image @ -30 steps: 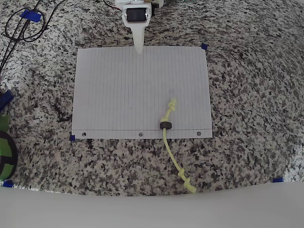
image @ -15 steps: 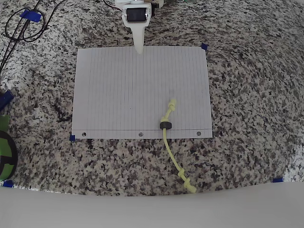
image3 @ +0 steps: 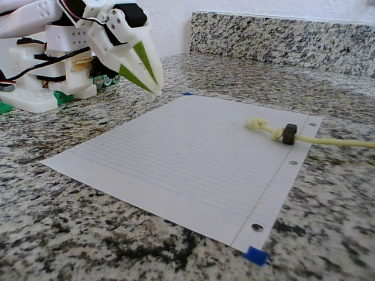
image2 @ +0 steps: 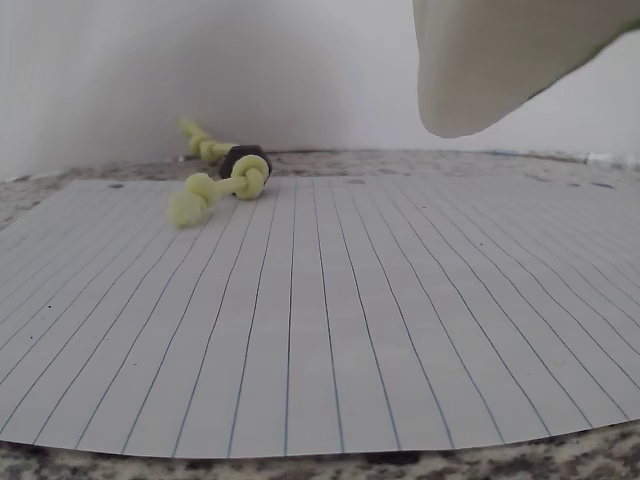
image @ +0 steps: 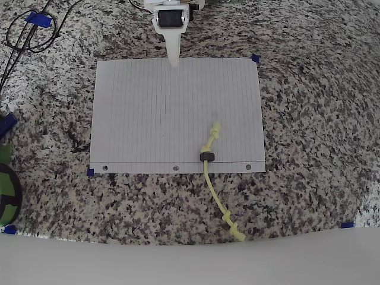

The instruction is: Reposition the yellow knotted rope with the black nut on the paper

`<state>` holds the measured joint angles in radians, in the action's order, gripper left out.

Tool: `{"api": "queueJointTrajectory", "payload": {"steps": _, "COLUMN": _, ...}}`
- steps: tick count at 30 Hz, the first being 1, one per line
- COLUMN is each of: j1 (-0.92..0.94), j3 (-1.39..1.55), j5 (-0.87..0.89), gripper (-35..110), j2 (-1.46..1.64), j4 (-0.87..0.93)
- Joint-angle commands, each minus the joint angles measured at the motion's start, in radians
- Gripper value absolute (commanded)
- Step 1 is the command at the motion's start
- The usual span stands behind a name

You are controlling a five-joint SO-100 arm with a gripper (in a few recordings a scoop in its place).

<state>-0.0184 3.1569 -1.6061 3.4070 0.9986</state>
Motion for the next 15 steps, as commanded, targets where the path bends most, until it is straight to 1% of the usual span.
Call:
{"api": "queueJointTrajectory", "payload": {"steps": 1, "j1": -0.006, "j3": 0.051, "j5": 0.003, "gripper": 3, "j2": 0.003, "j4": -0.005}}
{"api": "queueJointTrajectory", "payload": {"steps": 8, "j1": 0.006, "j3": 0.043, "j5": 0.003, "gripper": 2, "j2": 0.002, "j4": 0.000}}
{"api": "queueJointTrajectory", "payload": {"steps": 15, "j1": 0.037, "j3": -0.064, "j5": 0.005, "gripper": 2, "j2": -0.015, "j4": -0.005}}
